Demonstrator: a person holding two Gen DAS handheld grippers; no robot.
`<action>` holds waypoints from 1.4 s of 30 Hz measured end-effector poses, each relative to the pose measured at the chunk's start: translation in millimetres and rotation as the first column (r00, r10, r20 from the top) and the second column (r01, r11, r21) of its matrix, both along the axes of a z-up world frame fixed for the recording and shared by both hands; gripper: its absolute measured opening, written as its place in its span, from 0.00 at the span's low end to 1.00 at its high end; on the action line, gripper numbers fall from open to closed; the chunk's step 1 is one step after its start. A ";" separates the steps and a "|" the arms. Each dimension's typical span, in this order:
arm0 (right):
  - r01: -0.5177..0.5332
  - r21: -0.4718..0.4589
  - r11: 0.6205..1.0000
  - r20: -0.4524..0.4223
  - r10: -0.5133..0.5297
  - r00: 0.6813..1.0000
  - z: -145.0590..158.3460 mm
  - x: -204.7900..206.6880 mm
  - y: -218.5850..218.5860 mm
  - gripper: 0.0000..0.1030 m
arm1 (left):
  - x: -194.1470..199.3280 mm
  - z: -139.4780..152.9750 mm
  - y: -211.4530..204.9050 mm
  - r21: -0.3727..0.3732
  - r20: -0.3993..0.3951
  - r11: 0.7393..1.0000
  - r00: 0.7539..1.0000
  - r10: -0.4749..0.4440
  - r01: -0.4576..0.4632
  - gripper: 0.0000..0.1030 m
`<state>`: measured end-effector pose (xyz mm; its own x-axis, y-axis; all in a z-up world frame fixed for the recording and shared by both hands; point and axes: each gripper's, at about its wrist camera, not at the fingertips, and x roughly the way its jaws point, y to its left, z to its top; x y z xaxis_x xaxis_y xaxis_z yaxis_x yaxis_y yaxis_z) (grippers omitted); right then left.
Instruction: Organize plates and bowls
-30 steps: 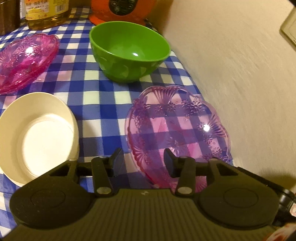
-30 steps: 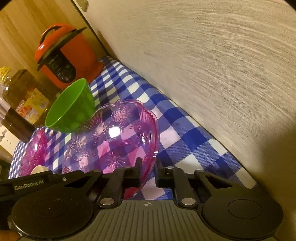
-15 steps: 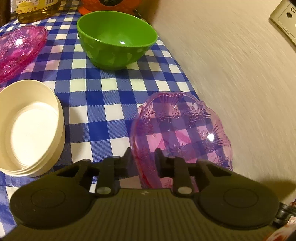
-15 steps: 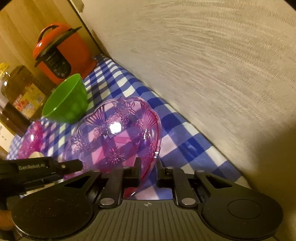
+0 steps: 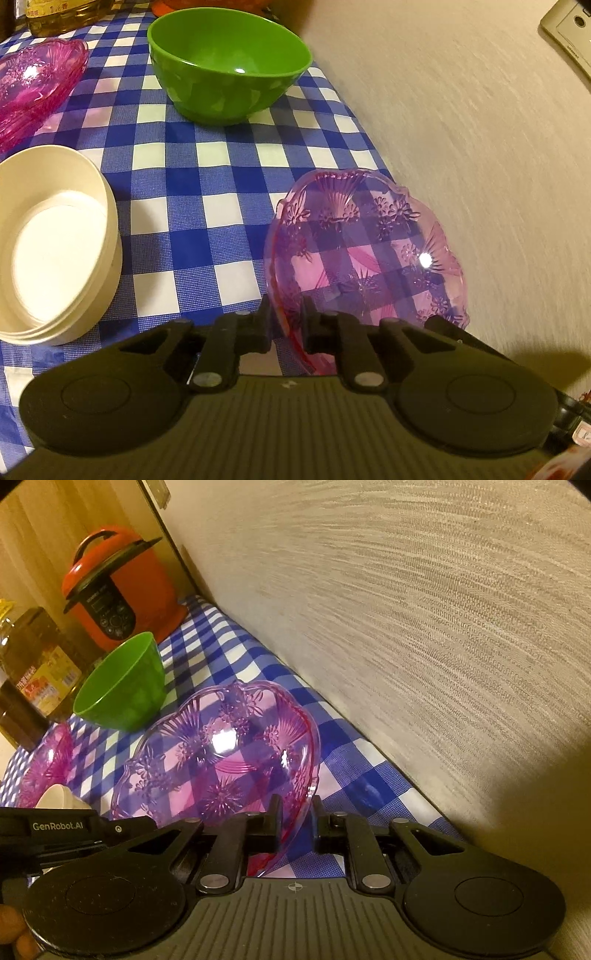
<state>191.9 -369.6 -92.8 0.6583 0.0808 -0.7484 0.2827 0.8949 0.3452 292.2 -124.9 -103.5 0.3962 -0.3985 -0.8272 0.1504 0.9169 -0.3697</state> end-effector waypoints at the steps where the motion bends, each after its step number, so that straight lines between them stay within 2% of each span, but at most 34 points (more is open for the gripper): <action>1: 0.001 0.001 1.000 0.003 -0.001 1.000 0.4 -0.3 -0.3 0.14 | -0.5 0.9 -0.3 0.000 0.004 1.000 1.000 -0.002 0.002 0.12; 13: 0.009 0.009 1.000 0.049 -0.009 0.999 16.4 -6.0 -2.7 0.14 | -6.1 17.7 4.9 -0.049 0.071 0.999 0.997 0.002 0.002 0.11; 17: 0.008 0.020 1.000 0.069 -0.009 0.998 24.8 -7.3 -0.6 0.14 | -7.4 30.3 12.6 -0.087 0.108 0.996 0.994 0.028 -0.018 0.10; 26: -0.010 0.024 1.000 0.144 0.006 0.990 59.6 1.2 11.4 0.14 | -2.1 63.1 26.0 -0.111 0.185 0.992 0.980 0.074 -0.054 0.10; 35: -0.074 0.019 0.997 0.226 0.068 0.972 93.8 27.4 36.4 0.14 | 8.0 100.1 66.9 -0.153 0.245 0.982 0.958 0.148 -0.112 0.10; 42: -0.175 0.024 0.984 0.263 0.162 0.951 105.0 56.4 84.8 0.14 | 8.3 116.1 121.4 -0.158 0.283 0.967 0.929 0.239 -0.201 0.11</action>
<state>248.4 -284.8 12.2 0.8028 0.2377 -0.5469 0.0247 0.9031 0.4287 300.5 -3.5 12.5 0.7057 -0.3649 -0.6073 0.0709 0.8892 -0.4520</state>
